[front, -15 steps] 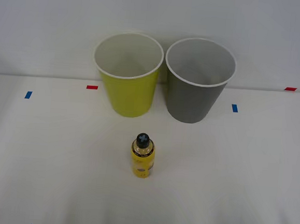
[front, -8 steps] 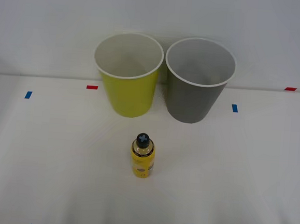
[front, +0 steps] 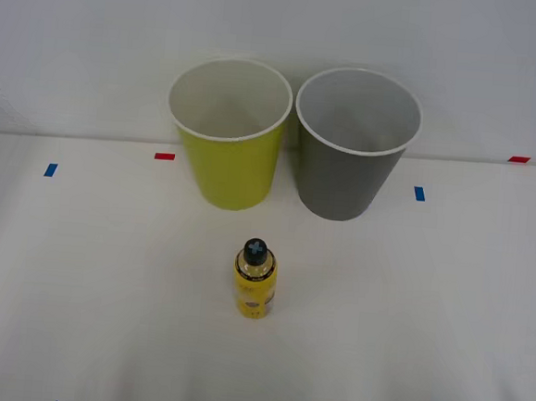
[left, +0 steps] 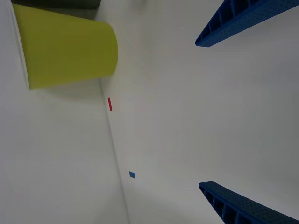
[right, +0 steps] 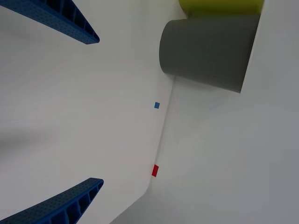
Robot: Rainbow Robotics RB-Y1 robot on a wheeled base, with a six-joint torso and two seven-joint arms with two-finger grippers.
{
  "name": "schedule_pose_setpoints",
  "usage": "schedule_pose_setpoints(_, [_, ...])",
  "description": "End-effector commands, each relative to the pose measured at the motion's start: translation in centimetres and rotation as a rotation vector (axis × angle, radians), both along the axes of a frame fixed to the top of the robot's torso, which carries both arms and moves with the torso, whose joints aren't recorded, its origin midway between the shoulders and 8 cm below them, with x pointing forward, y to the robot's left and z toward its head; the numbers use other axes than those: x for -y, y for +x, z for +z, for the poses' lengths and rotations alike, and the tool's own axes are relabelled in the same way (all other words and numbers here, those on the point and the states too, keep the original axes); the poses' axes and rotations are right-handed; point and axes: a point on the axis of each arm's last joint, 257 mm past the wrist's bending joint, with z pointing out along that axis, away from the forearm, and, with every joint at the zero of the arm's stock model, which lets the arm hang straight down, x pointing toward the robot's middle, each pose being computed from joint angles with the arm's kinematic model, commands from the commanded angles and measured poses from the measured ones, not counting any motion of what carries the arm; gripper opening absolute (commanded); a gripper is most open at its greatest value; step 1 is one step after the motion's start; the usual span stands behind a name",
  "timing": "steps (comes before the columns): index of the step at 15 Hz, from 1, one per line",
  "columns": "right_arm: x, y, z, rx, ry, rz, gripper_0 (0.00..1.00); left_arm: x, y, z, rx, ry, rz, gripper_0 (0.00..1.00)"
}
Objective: Put cans in the gray bin and PET bottles in the light green bin.
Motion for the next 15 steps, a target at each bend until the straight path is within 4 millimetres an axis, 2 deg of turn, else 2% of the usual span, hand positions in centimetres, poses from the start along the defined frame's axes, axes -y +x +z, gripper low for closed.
schedule_pose_setpoints(1, [0.00,0.00,0.00,0.000,0.000,0.000,1.00,0.00,0.00,0.00,0.000,0.000,0.000,1.00])
schedule_pose_setpoints(15, [0.00,0.00,0.00,0.000,0.000,0.000,1.00,0.00,0.00,0.00,0.000,0.000,0.000,1.00])
